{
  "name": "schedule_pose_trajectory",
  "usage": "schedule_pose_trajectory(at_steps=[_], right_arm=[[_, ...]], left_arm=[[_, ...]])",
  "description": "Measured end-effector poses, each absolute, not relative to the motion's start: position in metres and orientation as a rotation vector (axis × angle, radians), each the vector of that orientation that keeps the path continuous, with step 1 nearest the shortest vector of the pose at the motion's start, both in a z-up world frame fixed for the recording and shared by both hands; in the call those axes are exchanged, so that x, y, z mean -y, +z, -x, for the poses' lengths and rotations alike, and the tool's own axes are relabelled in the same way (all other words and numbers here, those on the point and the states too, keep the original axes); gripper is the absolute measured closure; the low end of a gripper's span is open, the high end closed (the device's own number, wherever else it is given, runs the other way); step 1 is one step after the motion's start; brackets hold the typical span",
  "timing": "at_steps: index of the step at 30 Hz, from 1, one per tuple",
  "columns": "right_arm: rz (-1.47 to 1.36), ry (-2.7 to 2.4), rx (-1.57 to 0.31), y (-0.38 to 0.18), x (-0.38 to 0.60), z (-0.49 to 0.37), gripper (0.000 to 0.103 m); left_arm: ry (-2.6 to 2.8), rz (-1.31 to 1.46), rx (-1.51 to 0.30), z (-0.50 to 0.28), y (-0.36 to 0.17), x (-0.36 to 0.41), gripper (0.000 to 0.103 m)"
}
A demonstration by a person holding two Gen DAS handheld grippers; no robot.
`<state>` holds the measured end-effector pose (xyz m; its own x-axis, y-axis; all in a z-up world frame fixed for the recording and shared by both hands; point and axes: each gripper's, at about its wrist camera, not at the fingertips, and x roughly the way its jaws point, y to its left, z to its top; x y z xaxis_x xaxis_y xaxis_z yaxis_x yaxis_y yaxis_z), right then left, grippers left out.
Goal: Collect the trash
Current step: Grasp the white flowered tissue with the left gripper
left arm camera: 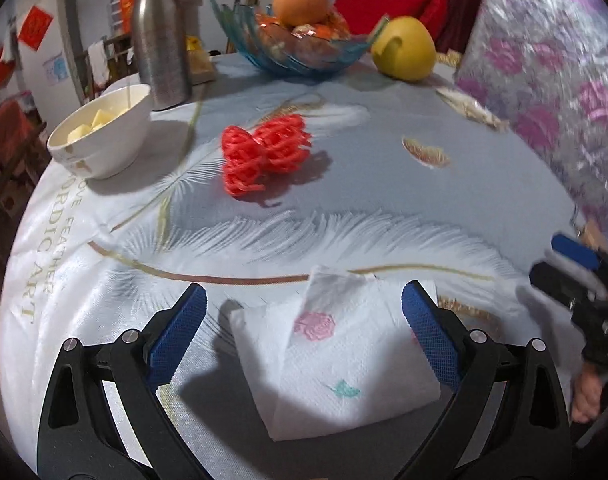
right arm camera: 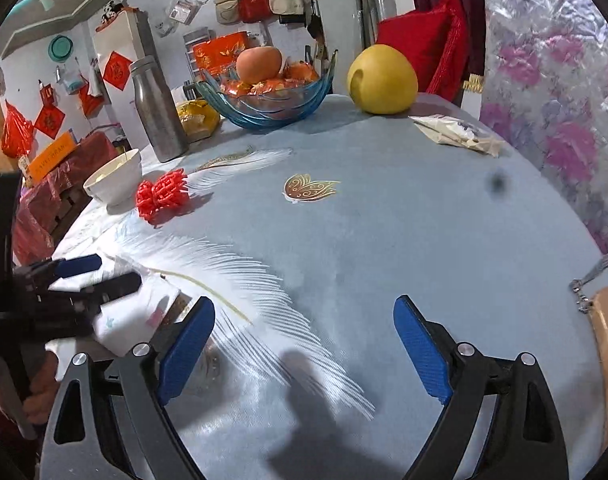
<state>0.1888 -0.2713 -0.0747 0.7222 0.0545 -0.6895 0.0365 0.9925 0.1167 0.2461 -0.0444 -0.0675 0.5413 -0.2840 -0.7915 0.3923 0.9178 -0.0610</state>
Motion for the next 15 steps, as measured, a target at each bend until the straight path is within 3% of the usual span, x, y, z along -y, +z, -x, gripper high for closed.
schedule_pose_trajectory(at_steps=[4,15], right_arm=[[-0.173,-0.014,-0.751,-0.075,0.282,-0.187,0.009],[-0.22,0.001,-0.8,-0.083,0.288,-0.193,0.008]], left_arm=[[-0.423,-0.173,-0.944,-0.247,-0.073,0.053,0.007],[-0.458,-0.192,-0.98,-0.245,-0.079,0.054,0.007]])
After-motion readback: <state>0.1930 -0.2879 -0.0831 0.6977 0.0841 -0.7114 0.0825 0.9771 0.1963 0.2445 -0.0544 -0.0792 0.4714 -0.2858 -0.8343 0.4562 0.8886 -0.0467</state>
